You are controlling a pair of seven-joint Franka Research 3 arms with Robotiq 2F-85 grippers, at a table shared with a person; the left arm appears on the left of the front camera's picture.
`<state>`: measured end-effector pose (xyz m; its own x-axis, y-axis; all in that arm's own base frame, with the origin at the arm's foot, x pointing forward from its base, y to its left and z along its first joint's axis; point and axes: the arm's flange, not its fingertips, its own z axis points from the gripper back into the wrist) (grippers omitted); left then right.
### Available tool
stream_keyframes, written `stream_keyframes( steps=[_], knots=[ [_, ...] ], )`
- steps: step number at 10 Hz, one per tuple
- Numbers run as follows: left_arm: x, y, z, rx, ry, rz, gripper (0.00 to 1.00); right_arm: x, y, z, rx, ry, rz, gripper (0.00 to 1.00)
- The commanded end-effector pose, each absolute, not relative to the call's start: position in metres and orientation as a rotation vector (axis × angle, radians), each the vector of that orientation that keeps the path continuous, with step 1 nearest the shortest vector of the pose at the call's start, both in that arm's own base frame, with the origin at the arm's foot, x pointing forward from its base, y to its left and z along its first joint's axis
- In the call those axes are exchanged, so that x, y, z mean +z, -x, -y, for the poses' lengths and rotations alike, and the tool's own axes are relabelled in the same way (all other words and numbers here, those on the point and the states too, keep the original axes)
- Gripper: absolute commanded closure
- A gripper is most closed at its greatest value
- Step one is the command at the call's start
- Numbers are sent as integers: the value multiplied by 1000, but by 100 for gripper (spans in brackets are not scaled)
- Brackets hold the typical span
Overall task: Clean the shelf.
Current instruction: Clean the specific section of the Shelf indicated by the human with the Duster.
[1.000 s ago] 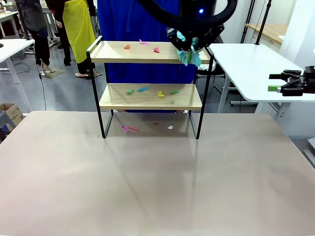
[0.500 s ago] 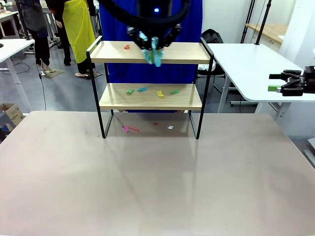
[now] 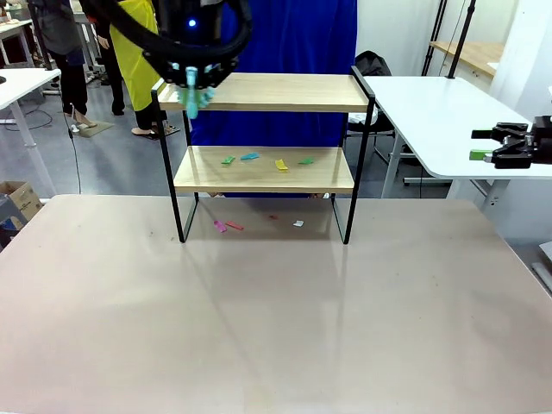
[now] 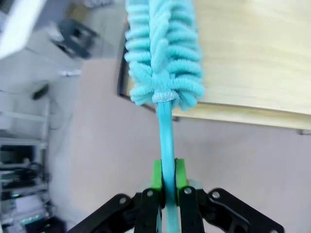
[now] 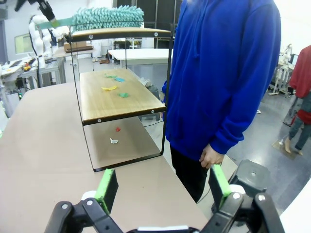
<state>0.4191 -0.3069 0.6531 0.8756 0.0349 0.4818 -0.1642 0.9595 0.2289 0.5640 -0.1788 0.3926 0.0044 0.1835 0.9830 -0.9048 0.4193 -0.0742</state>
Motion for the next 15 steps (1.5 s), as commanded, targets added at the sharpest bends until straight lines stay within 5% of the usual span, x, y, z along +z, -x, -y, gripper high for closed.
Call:
stream_keyframes(
  steps=[1,3,6,7,9,15],
  knots=[
    [655,-399,303,47,-455,601,87,396,-565,177,993,-738,1282,0],
    [670,-382,303,-24,-488,691,87,396,-565,177,993,-738,1282,0],
    [693,-364,306,-102,-295,730,87,396,-565,177,993,-738,1282,0],
    [686,-372,318,-32,-450,706,87,396,-565,177,993,-738,1282,0],
    [686,-372,318,-32,-450,706,87,396,-565,177,993,-738,1282,0],
    [741,-318,222,-427,-6,807,87,396,-565,177,993,-738,1282,0]
  ],
)
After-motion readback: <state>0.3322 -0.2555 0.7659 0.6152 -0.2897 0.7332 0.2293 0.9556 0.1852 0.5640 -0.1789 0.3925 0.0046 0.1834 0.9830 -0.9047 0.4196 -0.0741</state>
